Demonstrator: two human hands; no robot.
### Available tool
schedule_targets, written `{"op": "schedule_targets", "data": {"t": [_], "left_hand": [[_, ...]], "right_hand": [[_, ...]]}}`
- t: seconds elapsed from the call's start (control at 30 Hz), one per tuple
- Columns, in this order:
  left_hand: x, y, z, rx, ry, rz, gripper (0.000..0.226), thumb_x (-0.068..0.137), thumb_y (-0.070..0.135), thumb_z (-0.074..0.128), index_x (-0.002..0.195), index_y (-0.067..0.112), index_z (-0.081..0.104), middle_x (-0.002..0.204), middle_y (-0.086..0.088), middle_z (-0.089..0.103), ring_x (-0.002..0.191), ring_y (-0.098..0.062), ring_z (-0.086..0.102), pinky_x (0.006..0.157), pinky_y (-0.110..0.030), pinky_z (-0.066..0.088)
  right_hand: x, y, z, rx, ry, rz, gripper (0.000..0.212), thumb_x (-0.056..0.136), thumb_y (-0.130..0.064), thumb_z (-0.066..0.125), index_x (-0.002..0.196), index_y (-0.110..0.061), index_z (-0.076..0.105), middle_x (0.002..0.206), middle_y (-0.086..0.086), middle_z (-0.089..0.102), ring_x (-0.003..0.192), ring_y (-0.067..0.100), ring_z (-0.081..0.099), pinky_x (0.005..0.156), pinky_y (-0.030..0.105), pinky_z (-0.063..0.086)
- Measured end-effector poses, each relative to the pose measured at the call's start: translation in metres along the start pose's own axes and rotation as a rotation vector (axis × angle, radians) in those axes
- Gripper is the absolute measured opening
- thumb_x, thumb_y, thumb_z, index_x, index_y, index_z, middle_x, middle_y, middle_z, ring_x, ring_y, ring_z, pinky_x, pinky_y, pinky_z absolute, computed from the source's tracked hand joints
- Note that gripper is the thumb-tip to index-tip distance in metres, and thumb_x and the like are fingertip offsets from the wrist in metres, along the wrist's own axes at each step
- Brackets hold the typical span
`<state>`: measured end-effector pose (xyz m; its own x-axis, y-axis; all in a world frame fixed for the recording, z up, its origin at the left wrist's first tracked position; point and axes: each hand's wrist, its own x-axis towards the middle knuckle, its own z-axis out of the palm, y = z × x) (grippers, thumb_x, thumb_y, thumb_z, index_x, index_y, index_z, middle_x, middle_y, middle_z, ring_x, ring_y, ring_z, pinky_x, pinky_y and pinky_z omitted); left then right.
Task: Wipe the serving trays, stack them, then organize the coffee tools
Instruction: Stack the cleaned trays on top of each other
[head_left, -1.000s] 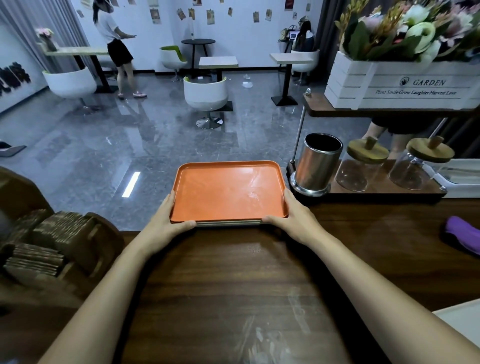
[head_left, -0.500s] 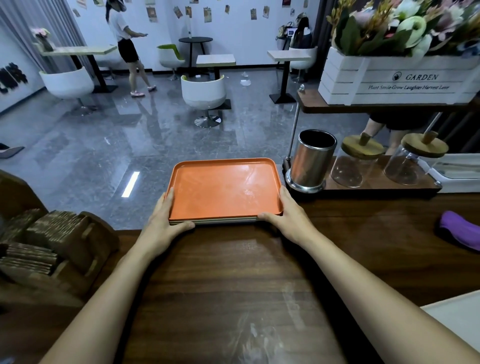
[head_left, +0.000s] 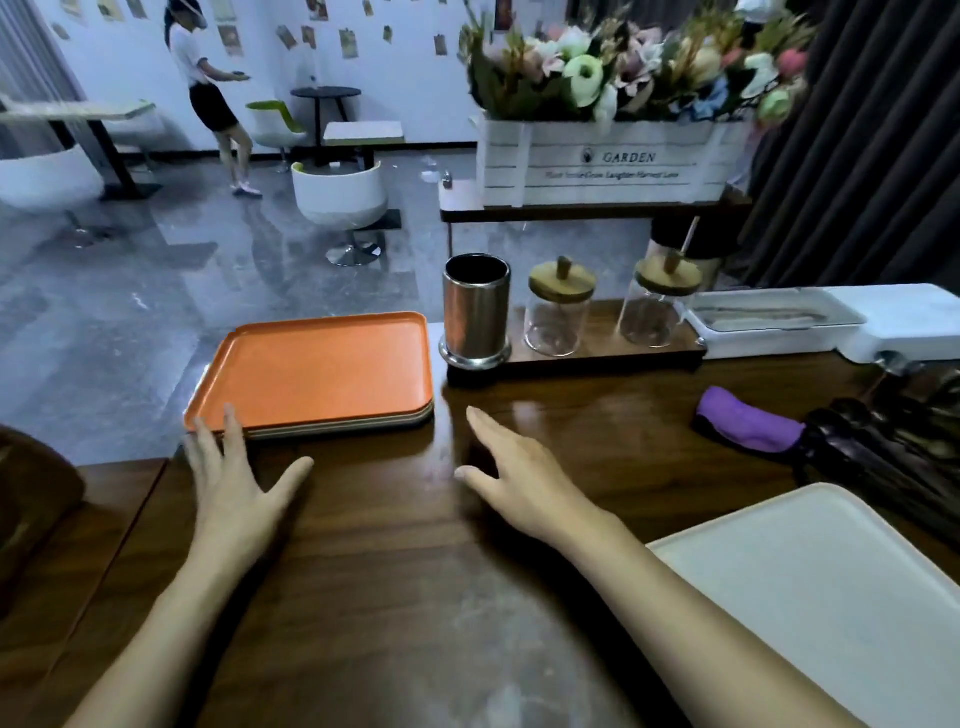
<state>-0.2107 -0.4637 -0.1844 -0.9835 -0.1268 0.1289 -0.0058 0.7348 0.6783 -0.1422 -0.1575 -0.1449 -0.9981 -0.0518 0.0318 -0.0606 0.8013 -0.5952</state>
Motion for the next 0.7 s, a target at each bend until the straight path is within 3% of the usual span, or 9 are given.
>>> {"op": "schedule_targets", "data": {"t": [0.17,0.33,0.43,0.5,0.57,0.7], "left_hand": [[-0.092,0.086,0.065,-0.13,-0.135,0.123,0.081,0.095,0.037,0.068,0.162,0.027,0.022,0.172,-0.003,-0.004,0.157,-0.018,-0.007,0.123,-0.04,0.008],[-0.2,0.164,0.127,-0.188,-0.282,0.137,0.075,0.097,0.039,0.065,0.16,0.034,0.025,0.171,0.008,0.0,0.157,-0.012,0.002,0.125,-0.045,0.021],[-0.264,0.203,0.159,-0.113,-0.346,0.18,0.075,0.098,0.047,0.062,0.161,0.036,0.024,0.17,0.012,-0.003,0.156,-0.01,-0.008,0.124,-0.038,0.016],[-0.295,0.222,0.173,-0.07,-0.352,0.233,0.078,0.095,0.054,0.06,0.161,0.029,0.027,0.171,0.004,0.001,0.157,-0.015,-0.008,0.124,-0.035,0.011],[-0.318,0.236,0.184,0.044,-0.339,0.297,0.084,0.087,0.066,0.049,0.158,0.023,0.033,0.169,-0.006,0.013,0.157,-0.02,-0.001,0.126,-0.04,0.015],[-0.335,0.241,0.191,0.336,-0.346,0.301,0.085,0.084,0.078,0.033,0.154,0.03,0.039,0.167,-0.01,0.021,0.154,-0.032,0.01,0.118,-0.053,0.026]], "right_hand": [[-0.076,0.068,-0.062,-0.082,0.032,0.018,0.07,0.098,-0.047,0.056,0.158,-0.025,0.028,0.165,-0.007,0.021,0.15,0.014,0.026,0.119,0.033,0.028],[-0.156,0.138,-0.105,-0.115,-0.015,-0.014,0.063,0.1,-0.043,0.054,0.157,-0.029,0.031,0.166,-0.007,0.02,0.153,0.007,0.013,0.121,0.027,0.017],[-0.199,0.173,-0.127,-0.19,-0.051,-0.073,0.059,0.102,-0.039,0.052,0.156,-0.023,0.034,0.166,-0.003,0.022,0.154,0.011,0.012,0.119,0.022,0.008],[-0.219,0.191,-0.138,-0.172,-0.067,-0.088,0.058,0.102,-0.039,0.053,0.155,-0.022,0.036,0.165,-0.001,0.027,0.153,0.012,0.015,0.12,0.023,0.007],[-0.232,0.206,-0.146,-0.159,-0.097,-0.09,0.06,0.103,-0.042,0.051,0.157,-0.025,0.031,0.166,-0.002,0.022,0.154,0.012,0.012,0.122,0.026,0.004],[-0.246,0.224,-0.151,-0.121,-0.142,-0.106,0.063,0.102,-0.048,0.049,0.158,-0.029,0.028,0.167,-0.004,0.018,0.154,0.011,0.007,0.123,0.029,0.002]]}}
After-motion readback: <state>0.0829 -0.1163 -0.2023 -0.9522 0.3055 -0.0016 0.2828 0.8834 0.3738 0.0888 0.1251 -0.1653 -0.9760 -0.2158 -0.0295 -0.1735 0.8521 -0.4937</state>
